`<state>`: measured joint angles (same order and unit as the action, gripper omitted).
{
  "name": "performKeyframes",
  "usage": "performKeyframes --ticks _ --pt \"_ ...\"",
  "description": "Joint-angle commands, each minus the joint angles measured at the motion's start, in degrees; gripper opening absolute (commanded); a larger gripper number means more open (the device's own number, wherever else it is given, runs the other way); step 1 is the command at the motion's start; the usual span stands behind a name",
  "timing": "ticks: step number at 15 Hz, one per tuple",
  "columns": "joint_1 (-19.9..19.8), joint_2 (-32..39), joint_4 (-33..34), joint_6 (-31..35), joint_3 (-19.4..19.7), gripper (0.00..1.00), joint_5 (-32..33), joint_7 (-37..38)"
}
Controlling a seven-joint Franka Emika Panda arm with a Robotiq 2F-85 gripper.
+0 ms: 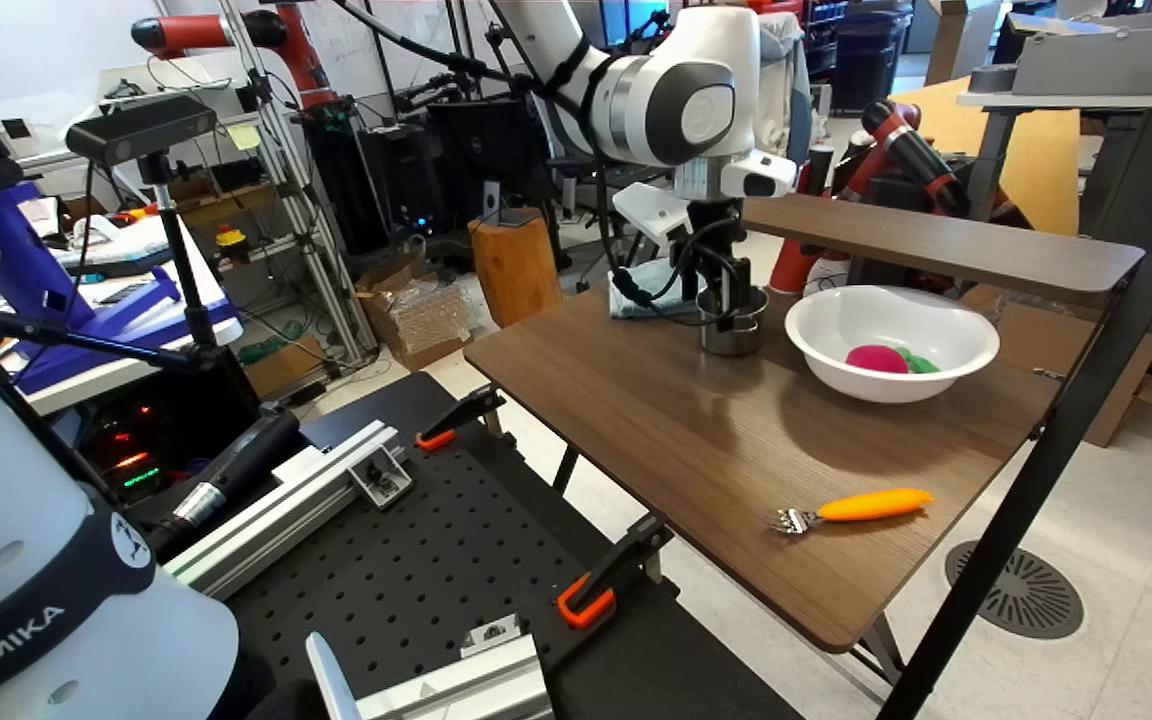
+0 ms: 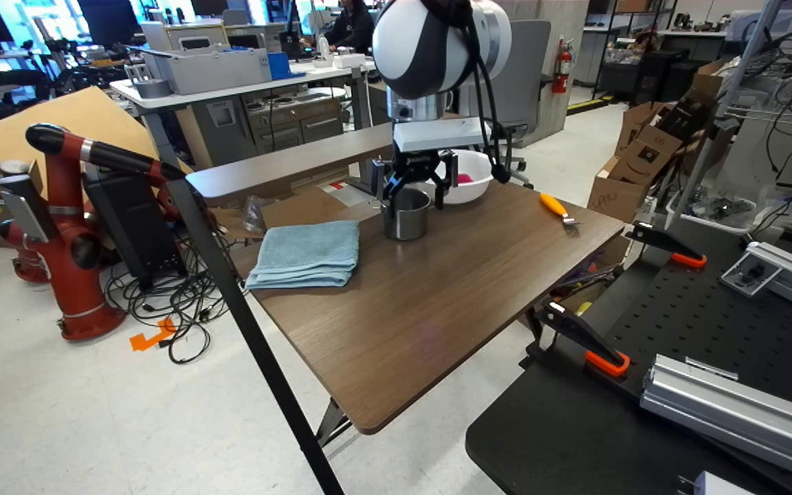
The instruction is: Move the silver pot forward
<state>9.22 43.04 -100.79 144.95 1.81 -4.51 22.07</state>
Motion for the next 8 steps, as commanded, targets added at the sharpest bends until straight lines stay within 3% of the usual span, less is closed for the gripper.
performKeyframes --ticks 1,8 --pt "-0.44 -2.09 -1.53 -0.22 -0.85 1.0 -1.35 -0.48" --pt "-1.31 -11.1 -11.05 0.87 -2.35 1.0 -4.18 -0.43"
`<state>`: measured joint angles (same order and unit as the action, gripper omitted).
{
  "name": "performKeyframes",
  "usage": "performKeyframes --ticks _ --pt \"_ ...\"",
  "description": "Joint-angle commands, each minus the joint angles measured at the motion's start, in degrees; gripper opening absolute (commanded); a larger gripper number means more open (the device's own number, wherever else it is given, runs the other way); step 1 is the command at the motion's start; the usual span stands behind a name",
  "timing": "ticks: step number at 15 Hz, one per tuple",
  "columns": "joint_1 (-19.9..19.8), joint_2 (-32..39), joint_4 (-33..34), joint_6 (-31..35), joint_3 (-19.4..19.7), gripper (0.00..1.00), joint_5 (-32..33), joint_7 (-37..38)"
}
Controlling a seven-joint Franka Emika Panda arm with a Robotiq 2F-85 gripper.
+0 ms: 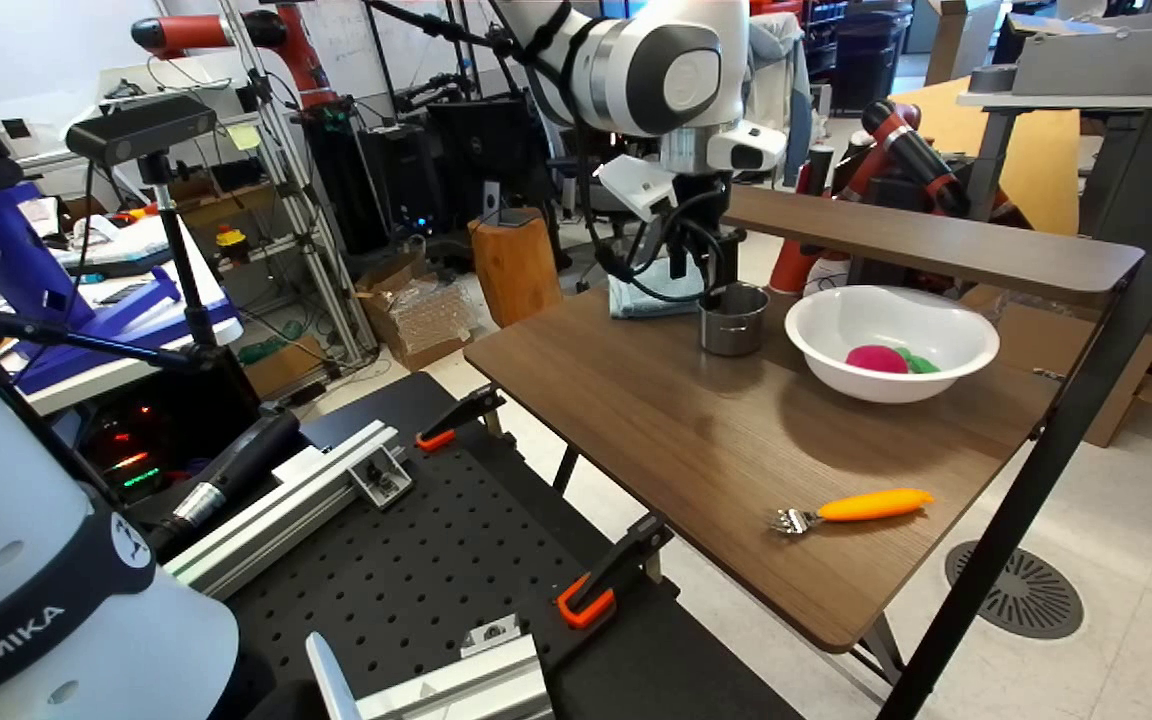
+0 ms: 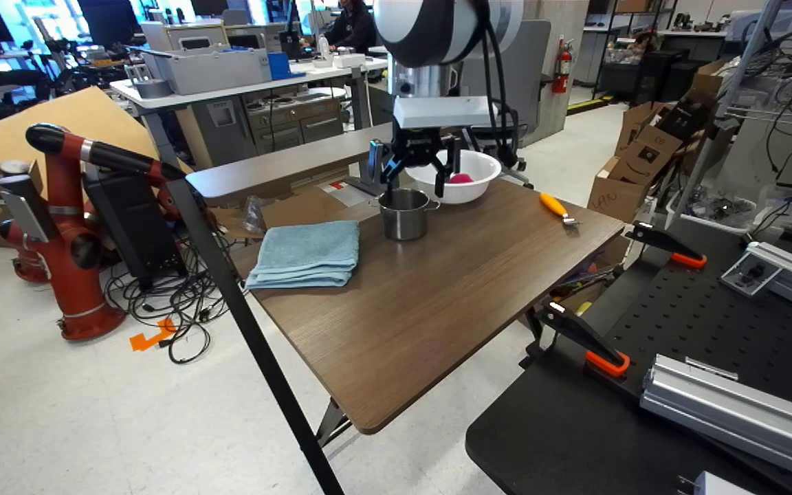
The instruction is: Move the silver pot forward
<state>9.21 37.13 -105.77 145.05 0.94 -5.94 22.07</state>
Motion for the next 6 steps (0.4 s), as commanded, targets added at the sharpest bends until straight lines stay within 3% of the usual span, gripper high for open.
performKeyframes --ticks 1,6 --pt "-0.04 -1.48 -1.56 -0.15 -0.1 1.0 -0.75 0.02" --pt "-0.16 -4.36 -5.03 -0.11 -0.28 1.0 -1.36 0.08"
